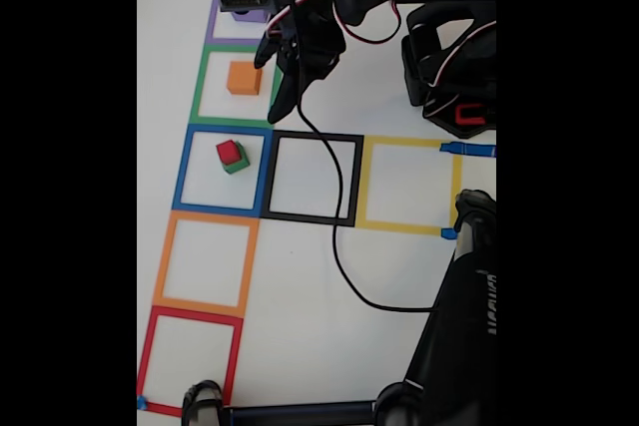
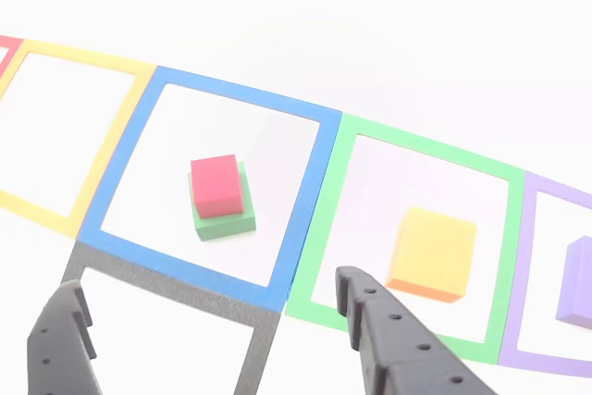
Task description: Tower of hanoi
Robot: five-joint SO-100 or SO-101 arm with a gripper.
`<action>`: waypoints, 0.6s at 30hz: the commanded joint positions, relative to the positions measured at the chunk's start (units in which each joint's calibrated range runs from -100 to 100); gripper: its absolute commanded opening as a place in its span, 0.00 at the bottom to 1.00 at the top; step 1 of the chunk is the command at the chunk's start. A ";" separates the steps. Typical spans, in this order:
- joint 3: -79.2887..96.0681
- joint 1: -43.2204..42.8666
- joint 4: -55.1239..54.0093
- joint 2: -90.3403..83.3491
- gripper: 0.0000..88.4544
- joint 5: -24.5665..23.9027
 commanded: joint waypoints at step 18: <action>33.75 0.88 -84.33 31.34 0.44 0.36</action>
